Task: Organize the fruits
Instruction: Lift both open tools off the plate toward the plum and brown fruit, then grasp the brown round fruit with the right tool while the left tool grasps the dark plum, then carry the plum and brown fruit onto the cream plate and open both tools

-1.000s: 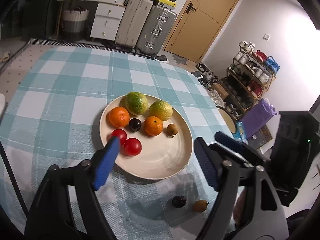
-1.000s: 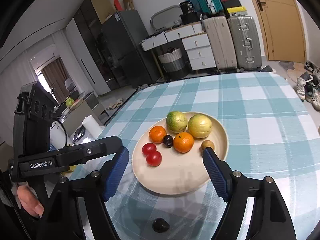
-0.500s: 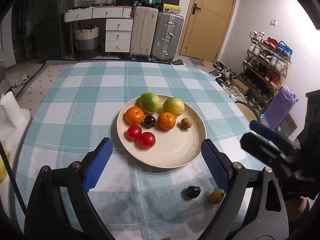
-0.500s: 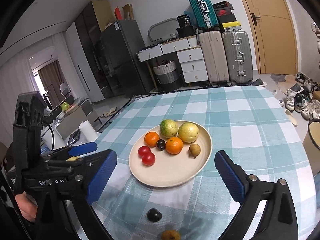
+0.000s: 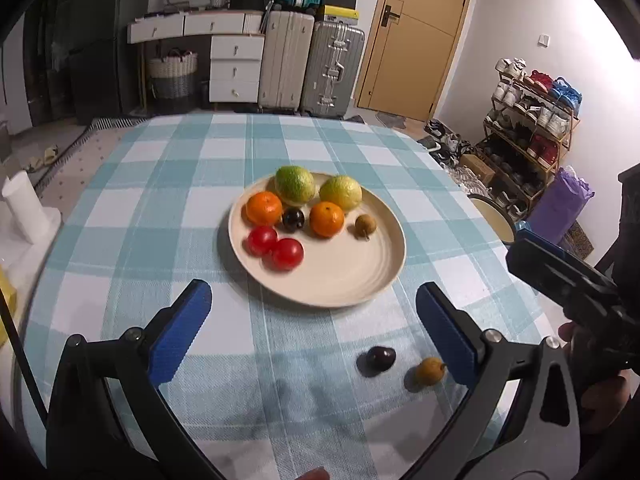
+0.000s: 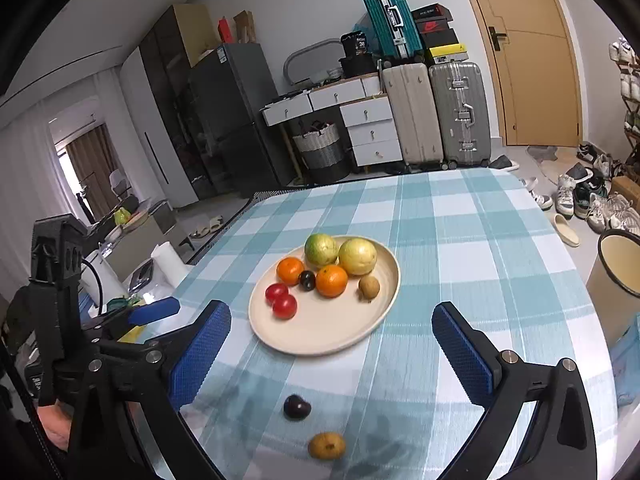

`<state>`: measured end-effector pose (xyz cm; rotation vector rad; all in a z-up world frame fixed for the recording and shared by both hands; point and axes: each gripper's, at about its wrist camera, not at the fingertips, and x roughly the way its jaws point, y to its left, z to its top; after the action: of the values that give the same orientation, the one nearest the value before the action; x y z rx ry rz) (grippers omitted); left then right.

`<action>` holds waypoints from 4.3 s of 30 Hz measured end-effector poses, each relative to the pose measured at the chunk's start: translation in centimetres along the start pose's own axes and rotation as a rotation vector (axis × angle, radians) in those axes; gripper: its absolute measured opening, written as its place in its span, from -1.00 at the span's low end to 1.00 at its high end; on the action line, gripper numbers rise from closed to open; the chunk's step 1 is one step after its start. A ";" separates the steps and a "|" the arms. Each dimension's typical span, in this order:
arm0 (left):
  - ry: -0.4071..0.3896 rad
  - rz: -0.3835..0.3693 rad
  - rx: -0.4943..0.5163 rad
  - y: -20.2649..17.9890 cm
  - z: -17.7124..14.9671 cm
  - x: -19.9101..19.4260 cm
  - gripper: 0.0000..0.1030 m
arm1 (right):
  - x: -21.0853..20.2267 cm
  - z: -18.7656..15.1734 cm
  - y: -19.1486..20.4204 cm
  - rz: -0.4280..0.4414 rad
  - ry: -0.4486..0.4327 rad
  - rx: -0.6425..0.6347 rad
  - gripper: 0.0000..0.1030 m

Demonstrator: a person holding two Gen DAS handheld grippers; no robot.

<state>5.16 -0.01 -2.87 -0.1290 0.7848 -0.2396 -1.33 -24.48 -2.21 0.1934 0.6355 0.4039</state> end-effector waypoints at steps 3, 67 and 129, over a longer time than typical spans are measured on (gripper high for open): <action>0.027 -0.005 -0.013 0.3 -0.7 0.4 0.97 | -0.3 -0.8 -0.2 -0.002 0.016 0.004 0.99; 0.265 -0.027 0.018 -1.2 -5.6 6.1 0.97 | 3.2 -8.9 -1.3 -0.012 0.279 0.022 -0.44; 0.169 -0.163 -0.050 1.1 5.7 8.3 -0.58 | 8.1 0.1 -0.6 0.097 0.176 -0.024 -0.44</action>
<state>15.11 -0.94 -4.76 -0.2219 0.9503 -0.3888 4.79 -21.63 -6.68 0.1672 0.7961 0.5255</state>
